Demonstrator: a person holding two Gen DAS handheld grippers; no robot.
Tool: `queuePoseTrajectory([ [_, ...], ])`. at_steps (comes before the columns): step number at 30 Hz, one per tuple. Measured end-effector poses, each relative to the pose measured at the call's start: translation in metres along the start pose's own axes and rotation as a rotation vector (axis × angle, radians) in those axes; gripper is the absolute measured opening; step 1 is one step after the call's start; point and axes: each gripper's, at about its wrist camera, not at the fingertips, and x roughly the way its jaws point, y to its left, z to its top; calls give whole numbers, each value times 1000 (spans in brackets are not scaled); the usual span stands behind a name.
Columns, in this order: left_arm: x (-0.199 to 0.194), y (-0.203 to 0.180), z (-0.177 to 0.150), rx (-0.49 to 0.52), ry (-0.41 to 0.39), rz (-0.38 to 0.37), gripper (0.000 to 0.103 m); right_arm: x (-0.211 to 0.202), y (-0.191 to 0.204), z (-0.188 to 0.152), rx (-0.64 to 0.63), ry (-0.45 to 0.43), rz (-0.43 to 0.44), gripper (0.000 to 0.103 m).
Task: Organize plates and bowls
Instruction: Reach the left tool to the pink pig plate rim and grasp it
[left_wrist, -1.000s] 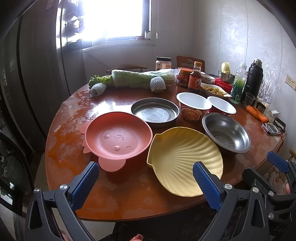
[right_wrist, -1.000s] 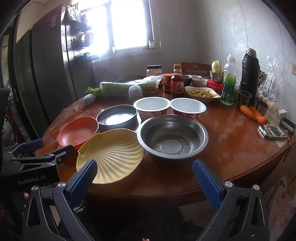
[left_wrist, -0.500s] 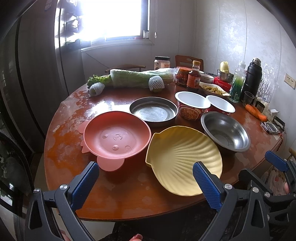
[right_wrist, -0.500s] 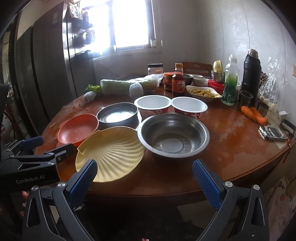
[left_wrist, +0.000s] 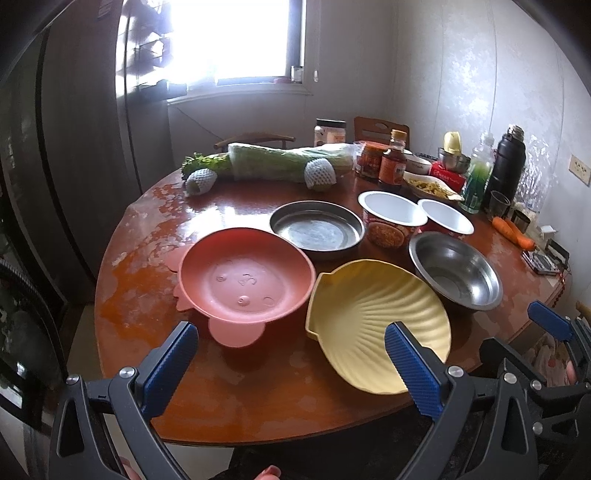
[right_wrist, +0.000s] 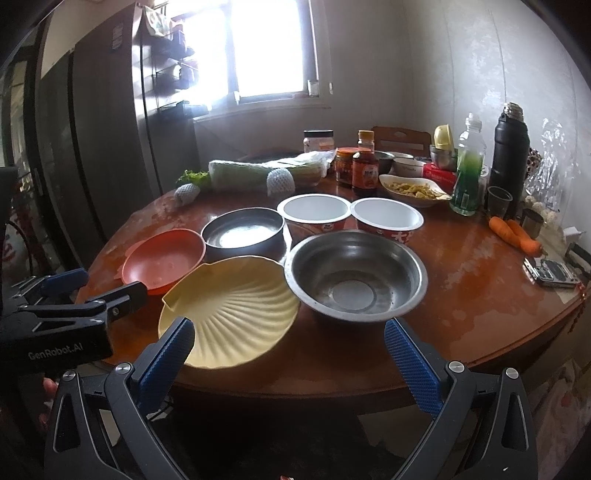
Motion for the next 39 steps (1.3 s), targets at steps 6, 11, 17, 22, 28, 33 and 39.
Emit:
queuePoseTrajectory([
  [6,2,19,3,-34,-4,20,102,6,5,11,-7,-2,33,103],
  [11,3,35,5,-54,-5,25,102,12,14,24,-17,-4,88,103],
  [17,12,62,13,-91,10,46,102,26,35,48,-61,14,157,103],
  [22,29,88,27,-102,37,78,102,55,66,65,-144,50,205,103],
  [28,54,105,35,-92,91,81,102,96,84,75,-160,119,203,103],
  [33,74,114,36,-100,128,70,102,127,95,77,-189,173,192,103],
  [39,83,116,36,-105,140,47,95,146,97,74,-181,203,233,92],
])
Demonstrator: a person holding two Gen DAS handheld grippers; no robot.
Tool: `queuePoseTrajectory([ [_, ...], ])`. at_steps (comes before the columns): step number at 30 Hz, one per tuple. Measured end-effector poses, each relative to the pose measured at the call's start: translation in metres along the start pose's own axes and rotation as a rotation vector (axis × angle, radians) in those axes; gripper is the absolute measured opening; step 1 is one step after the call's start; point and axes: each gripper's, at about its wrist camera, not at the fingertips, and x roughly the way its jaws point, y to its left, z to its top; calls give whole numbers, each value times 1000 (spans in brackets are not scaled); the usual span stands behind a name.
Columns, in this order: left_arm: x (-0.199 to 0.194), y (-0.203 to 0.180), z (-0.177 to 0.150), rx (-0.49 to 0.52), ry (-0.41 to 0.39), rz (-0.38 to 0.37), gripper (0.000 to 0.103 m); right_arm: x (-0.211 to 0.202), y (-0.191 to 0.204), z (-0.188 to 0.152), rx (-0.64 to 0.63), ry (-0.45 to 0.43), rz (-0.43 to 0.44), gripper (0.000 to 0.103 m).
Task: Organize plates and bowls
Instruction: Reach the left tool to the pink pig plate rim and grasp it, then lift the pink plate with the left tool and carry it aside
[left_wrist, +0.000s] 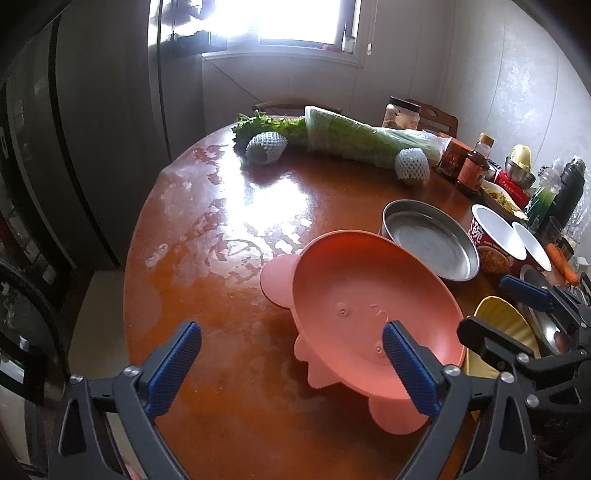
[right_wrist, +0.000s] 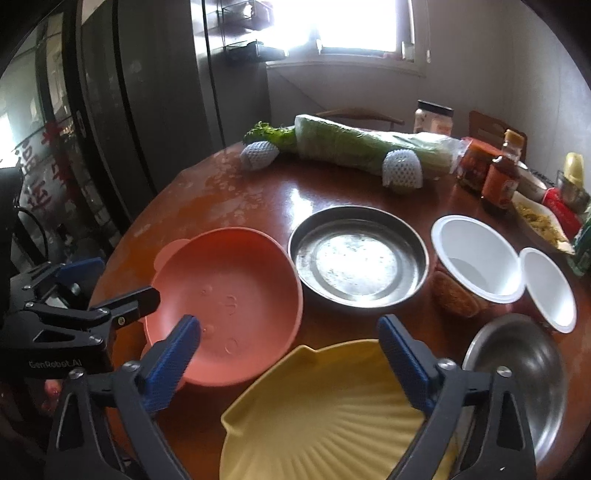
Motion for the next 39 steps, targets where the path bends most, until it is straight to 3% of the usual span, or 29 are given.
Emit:
queuePoseTrajectory([
  [5,7,-2,0,10,13,-9,86,11,8,1,-64,23,14,60],
  [10,10,-6,0,14,19,-26,75,20,11,0,-89,37,8,47],
  [23,25,-12,-1,0,68,-87,43,32,8,-2,-71,70,32,35],
  [39,27,10,23,0,55,-11,41,12,29,3,-83,35,87,34],
])
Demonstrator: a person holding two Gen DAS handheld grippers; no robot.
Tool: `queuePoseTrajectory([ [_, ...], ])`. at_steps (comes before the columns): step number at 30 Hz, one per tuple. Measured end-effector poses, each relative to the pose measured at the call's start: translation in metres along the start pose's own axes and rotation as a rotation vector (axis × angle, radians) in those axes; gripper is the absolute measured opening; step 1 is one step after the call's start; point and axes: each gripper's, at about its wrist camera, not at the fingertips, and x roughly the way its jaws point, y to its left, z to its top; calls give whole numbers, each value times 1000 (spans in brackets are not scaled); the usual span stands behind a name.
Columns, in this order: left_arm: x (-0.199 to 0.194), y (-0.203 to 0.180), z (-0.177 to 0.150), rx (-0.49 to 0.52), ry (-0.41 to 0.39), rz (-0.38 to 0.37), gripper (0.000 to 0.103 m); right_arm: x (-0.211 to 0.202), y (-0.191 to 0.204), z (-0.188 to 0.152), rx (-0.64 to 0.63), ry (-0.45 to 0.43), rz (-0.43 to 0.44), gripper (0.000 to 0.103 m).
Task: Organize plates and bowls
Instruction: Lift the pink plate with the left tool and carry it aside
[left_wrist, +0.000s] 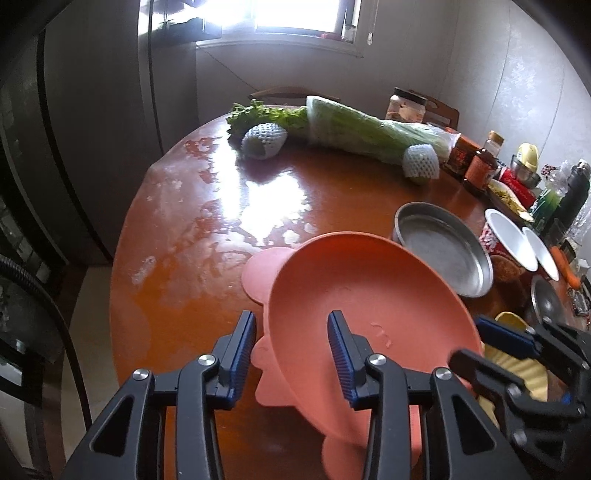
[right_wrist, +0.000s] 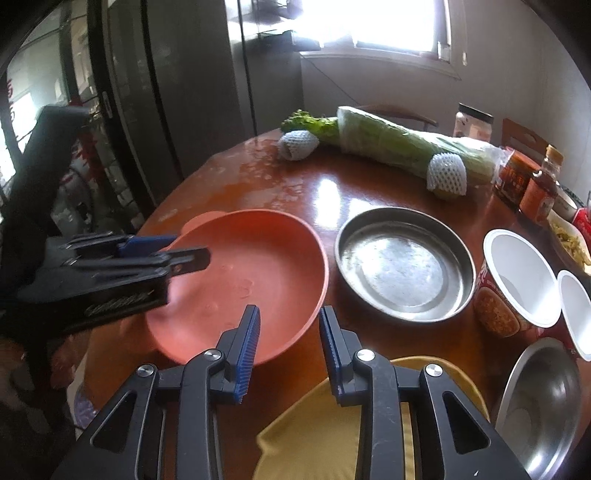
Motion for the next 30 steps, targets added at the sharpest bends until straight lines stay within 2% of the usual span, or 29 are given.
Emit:
queuePoseTrajectory([
  [13,14,8,0,-1,10,38,41,-8,26,-18,0,5,27,36],
  [17,15,4,2,7,15,-12,41,-8,31,-22,4,9,61,36],
  [21,20,-5,2,34,18,20,41,-6,39,-23,-22,14,71,36],
  [30,28,-1,5,30,21,40,41,2,42,-23,-25,39,90,36],
])
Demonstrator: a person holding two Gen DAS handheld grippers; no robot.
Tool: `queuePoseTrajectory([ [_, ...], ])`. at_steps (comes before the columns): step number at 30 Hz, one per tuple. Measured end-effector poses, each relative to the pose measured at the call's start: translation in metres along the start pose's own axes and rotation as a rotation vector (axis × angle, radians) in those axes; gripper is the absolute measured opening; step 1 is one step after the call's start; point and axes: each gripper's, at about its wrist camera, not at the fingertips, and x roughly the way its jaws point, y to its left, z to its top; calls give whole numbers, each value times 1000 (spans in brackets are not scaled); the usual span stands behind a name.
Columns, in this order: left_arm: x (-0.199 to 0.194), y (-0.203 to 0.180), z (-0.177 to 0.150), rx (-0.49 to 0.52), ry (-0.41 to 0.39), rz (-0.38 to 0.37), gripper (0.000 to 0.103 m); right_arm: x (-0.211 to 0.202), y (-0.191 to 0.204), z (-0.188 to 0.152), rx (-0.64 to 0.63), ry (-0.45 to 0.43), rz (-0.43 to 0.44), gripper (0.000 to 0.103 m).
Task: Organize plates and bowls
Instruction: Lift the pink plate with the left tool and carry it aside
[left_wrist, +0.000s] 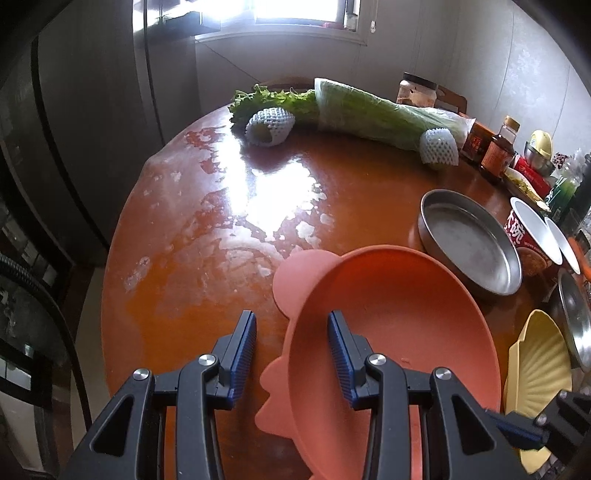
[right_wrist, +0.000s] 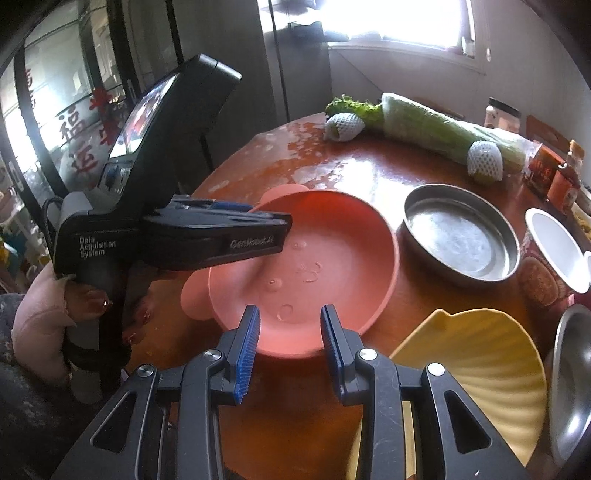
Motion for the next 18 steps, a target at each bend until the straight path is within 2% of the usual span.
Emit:
queuePoseTrajectory([
  [9,5,0,13,37,-7,22,41,17,20,12,-33,17,35,36],
  [13,5,1,14,45,-14,10,41,22,26,16,-26,20,48,36],
  [15,0,2,13,39,-29,-25,41,22,26,17,-20,22,51,38],
  [18,-7,1,13,38,-53,-36,41,12,21,21,0,-6,50,39],
])
